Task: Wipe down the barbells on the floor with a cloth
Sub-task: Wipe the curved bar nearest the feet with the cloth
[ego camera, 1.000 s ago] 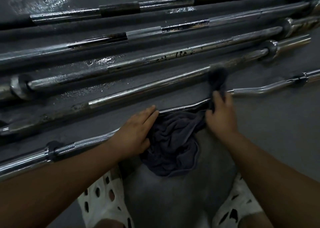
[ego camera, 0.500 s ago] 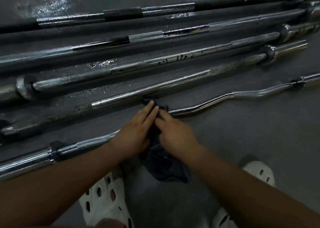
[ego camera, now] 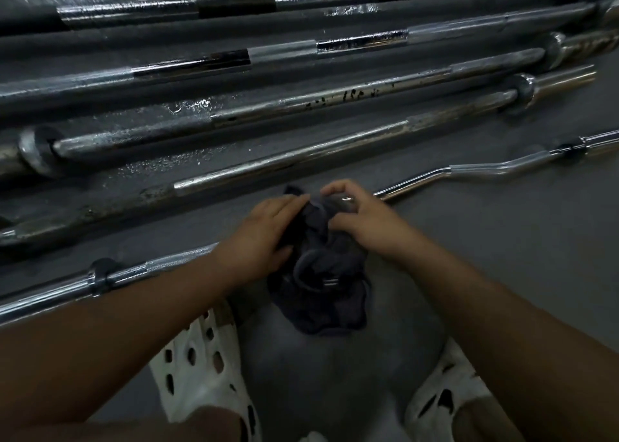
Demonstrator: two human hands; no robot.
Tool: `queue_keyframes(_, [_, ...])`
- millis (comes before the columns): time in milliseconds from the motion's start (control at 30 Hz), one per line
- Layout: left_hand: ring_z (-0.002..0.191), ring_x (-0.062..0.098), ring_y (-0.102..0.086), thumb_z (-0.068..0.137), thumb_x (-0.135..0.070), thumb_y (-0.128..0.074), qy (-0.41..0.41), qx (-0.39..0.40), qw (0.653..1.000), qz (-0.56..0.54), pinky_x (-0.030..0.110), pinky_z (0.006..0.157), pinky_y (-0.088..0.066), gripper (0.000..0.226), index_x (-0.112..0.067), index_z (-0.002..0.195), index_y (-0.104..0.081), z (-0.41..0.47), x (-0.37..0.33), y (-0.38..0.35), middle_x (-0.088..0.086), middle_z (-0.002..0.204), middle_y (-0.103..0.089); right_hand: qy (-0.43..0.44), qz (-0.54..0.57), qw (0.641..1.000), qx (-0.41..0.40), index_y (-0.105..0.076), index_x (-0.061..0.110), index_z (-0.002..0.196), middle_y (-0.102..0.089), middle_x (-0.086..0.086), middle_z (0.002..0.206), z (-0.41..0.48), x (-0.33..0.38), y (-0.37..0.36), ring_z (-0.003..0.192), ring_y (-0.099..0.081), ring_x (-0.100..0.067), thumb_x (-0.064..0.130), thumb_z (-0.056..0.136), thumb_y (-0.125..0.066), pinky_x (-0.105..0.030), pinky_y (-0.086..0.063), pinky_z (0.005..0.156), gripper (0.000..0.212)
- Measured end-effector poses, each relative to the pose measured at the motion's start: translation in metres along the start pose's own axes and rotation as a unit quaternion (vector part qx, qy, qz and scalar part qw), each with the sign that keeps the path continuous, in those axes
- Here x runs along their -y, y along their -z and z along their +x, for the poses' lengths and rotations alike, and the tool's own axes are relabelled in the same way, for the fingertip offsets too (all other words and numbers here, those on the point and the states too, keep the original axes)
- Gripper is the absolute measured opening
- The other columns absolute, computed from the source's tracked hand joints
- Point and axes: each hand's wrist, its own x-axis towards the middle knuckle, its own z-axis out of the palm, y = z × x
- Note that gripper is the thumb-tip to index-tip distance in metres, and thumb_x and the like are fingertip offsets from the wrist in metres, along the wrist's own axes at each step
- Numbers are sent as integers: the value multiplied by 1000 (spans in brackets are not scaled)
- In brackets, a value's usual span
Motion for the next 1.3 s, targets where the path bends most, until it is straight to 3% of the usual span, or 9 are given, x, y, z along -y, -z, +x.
queue_keyframes(167, [89,30,-58,83,-38,-51,32,-110,992,52,43,81,-48,42,-19,120,-62,13,-12,23,4,98,-65,69,-208,906,-362,-59,21,126,-49,-12,131,5,-3,11,120,-49,-27,10,80,-64,-31,-38,104,48])
queue_keyframes(367, [103,37,-57,74,-16,-62,20,-1,993,115,43,88,-50,56,-2,128,-53,-7,-7,2,18,124,-52,126,-435,873,-184,-48,23,142,-44,-8,151,3,-20,-80,142,-36,-29,47,78,-55,-51,-31,112,69])
queue_keyframes(667, [128,38,-48,84,-28,-54,-14,16,991,135,46,107,-42,53,-8,133,-58,-23,-11,-5,18,146,-47,120,-326,893,-284,-59,15,72,-66,-9,92,20,-27,-20,94,-60,-32,30,75,-54,-45,-48,85,16])
queue_keyframes(767, [112,38,-55,81,-23,-54,-21,14,995,98,42,98,-45,40,-5,116,-63,-18,-11,0,18,128,-57,190,-322,910,-178,-46,25,68,-64,-6,92,8,-21,-48,94,-58,-27,46,83,-58,-40,-45,88,28])
queue_keyframes(867, [120,33,-53,82,-15,-61,-42,-3,993,113,37,105,-38,33,-7,114,-63,-20,-5,7,15,137,-54,136,-345,896,-246,-41,22,60,-50,-5,70,25,-38,11,72,-57,-31,43,85,-55,-35,-34,63,35])
queue_keyframes(1033, [131,34,-45,74,-19,-62,-22,33,989,139,37,114,-31,77,-1,146,-41,-14,-12,2,19,149,-43,66,-267,924,-265,-54,23,86,-62,-5,80,18,-16,-14,80,-60,-31,16,75,-65,-36,-44,68,17])
queue_keyframes(1133, [129,39,-48,75,-25,-52,-28,42,987,155,40,112,-35,78,3,146,-38,-10,-13,2,24,146,-45,213,-370,891,-154,-57,23,132,-67,-13,95,6,-21,-27,86,-61,-34,12,75,-54,-42,-53,77,59])
queue_keyframes(1200, [136,38,-41,76,-28,-43,-37,58,984,161,41,116,-30,80,1,150,-33,-10,-11,2,22,153,-36,252,-417,856,-174,-68,20,124,-65,-16,96,12,-44,7,84,-61,-38,18,78,-45,-43,-53,75,51])
queue_keyframes(1300, [143,36,-31,77,-29,-44,-59,70,979,183,43,118,-28,81,-3,153,-30,-6,-8,1,20,160,-23,96,-366,863,-334,-73,12,110,-61,-22,108,13,-67,66,98,-58,-43,22,80,-40,-43,-51,88,47])
